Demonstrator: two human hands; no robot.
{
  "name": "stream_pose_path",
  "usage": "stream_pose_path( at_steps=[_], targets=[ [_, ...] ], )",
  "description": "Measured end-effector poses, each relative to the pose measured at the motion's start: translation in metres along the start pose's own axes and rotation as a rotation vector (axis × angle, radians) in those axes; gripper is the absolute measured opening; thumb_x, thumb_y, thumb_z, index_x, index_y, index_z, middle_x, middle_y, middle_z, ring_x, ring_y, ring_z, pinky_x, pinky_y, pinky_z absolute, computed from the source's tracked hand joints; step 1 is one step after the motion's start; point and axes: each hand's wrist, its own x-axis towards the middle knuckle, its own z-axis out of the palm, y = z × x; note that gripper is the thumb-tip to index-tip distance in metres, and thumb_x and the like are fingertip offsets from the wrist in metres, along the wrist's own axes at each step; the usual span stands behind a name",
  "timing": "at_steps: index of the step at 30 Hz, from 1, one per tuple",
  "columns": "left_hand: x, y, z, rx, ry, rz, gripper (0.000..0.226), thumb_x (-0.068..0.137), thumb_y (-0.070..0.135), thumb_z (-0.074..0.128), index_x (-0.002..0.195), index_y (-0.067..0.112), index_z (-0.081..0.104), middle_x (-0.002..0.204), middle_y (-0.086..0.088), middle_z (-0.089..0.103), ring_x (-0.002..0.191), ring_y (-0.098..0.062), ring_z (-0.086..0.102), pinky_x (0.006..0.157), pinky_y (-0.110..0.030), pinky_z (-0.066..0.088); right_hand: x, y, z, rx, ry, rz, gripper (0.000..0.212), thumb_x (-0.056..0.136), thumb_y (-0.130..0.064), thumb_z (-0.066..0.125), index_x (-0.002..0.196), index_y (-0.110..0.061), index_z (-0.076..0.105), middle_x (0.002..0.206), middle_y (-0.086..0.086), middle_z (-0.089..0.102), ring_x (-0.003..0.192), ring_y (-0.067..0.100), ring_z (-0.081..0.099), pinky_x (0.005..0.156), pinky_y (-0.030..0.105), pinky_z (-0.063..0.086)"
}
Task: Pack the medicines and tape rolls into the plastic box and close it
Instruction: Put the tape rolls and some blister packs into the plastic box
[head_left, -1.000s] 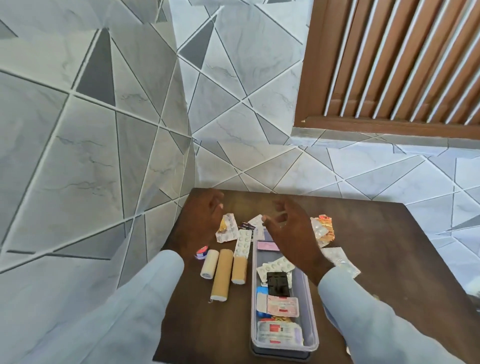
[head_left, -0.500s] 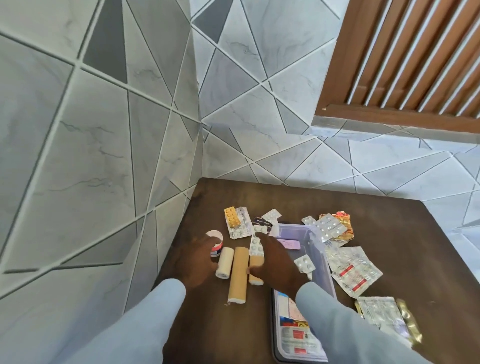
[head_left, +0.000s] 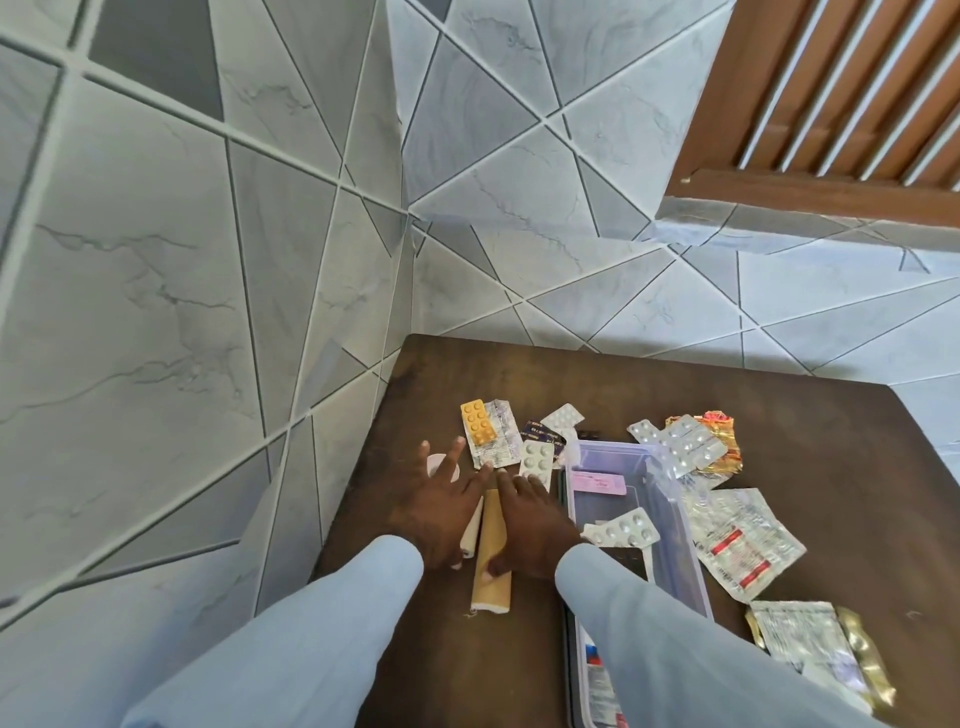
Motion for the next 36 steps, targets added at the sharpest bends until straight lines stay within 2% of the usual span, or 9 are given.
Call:
stream_pose_path(
  at_steps=[6, 12, 16, 19, 21, 24, 26, 32, 36],
  targets=[
    [-0.004, -0.005, 0.001, 0.020, 0.011, 0.010, 0.101, 0.084, 0.061, 0.058, 0.152, 0.026, -0.007, 0.163, -0.009, -0.004, 0.145, -0.037, -0.023, 0.109, -0.063, -0.017, 0.002, -0.003, -0.001, -0.047, -0.018, 0.000, 0.128, 0.059, -0.052, 0.086, 0.154, -0.014, 0.007, 0.158, 0.010, 0.022, 0.145, 0.036, 0.020, 0.119, 0.047, 0.022],
    [-0.012, -0.010, 0.000, 0.001, 0.050, 0.010, 0.100, 0.085, 0.062, 0.054, 0.152, 0.027, -0.012, 0.162, -0.010, -0.010, 0.145, -0.036, -0.023, 0.111, -0.063, -0.017, 0.000, -0.006, -0.004, -0.123, 0.017, 0.035, 0.110, 0.060, -0.056, 0.084, 0.145, -0.013, 0.029, 0.150, 0.013, 0.030, 0.136, 0.035, 0.028, 0.113, 0.047, 0.030],
    [-0.032, -0.016, -0.008, -0.075, 0.137, -0.012, 0.097, 0.086, 0.061, 0.054, 0.152, 0.030, -0.009, 0.163, -0.006, -0.008, 0.147, -0.032, -0.018, 0.114, -0.057, -0.013, -0.003, -0.006, -0.006, -0.072, 0.054, 0.059, 0.110, 0.060, -0.053, 0.085, 0.144, -0.014, 0.028, 0.150, 0.012, 0.031, 0.136, 0.034, 0.028, 0.113, 0.046, 0.031],
    [-0.049, -0.016, -0.010, -0.232, 0.221, -0.041, 0.091, 0.083, 0.057, 0.060, 0.152, 0.035, 0.004, 0.162, -0.003, 0.006, 0.149, -0.029, 0.000, 0.118, -0.050, -0.002, -0.006, -0.003, -0.011, 0.065, 0.072, 0.067, 0.097, 0.057, -0.048, 0.088, 0.132, -0.017, 0.035, 0.137, 0.009, 0.048, 0.124, 0.031, 0.045, 0.103, 0.042, 0.040],
    [-0.059, -0.016, -0.007, -0.359, 0.317, -0.068, 0.093, 0.075, 0.056, 0.070, 0.148, 0.038, 0.016, 0.157, -0.002, 0.027, 0.144, -0.030, 0.025, 0.117, -0.049, 0.016, -0.010, -0.001, -0.017, 0.195, 0.067, 0.062, 0.081, 0.061, -0.041, 0.088, 0.121, -0.020, 0.038, 0.127, 0.007, 0.056, 0.110, 0.027, 0.054, 0.090, 0.037, 0.046],
    [-0.069, -0.017, -0.008, -0.468, 0.358, -0.121, 0.105, 0.049, 0.056, 0.087, 0.135, 0.037, 0.030, 0.132, -0.002, 0.058, 0.116, -0.030, 0.060, 0.097, -0.049, 0.046, -0.022, 0.002, -0.028, 0.341, 0.088, 0.017, 0.058, 0.075, -0.032, 0.081, 0.109, -0.025, 0.035, 0.122, 0.007, 0.059, 0.094, 0.021, 0.054, 0.075, 0.029, 0.045],
    [-0.070, -0.016, -0.012, -0.516, 0.415, -0.158, 0.106, 0.045, 0.057, 0.089, 0.133, 0.035, 0.034, 0.126, -0.001, 0.062, 0.108, -0.027, 0.064, 0.090, -0.047, 0.051, -0.032, 0.008, -0.039, 0.404, 0.132, 0.000, 0.049, 0.081, -0.030, 0.076, 0.109, -0.028, 0.036, 0.117, 0.006, 0.060, 0.092, 0.021, 0.057, 0.073, 0.028, 0.046],
    [-0.071, 0.007, -0.048, -0.531, 0.486, -0.128, 0.085, 0.076, 0.052, 0.072, 0.146, 0.035, 0.027, 0.150, 0.005, 0.038, 0.136, -0.020, 0.037, 0.113, -0.039, 0.028, -0.073, 0.066, -0.102, 0.631, 0.411, -0.037, 0.022, 0.084, -0.015, 0.073, 0.101, -0.015, 0.059, 0.097, 0.011, 0.061, 0.083, 0.021, 0.056, 0.068, 0.031, 0.049],
    [-0.054, 0.027, -0.062, -0.613, 0.454, -0.087, 0.087, 0.075, 0.060, 0.067, 0.146, 0.038, 0.022, 0.152, 0.008, 0.034, 0.137, -0.017, 0.035, 0.115, -0.040, 0.023, -0.091, 0.119, -0.127, 0.550, 0.527, 0.045, 0.018, 0.087, -0.008, 0.068, 0.099, -0.019, 0.061, 0.099, 0.007, 0.062, 0.086, 0.021, 0.055, 0.071, 0.026, 0.043]
  ],
)
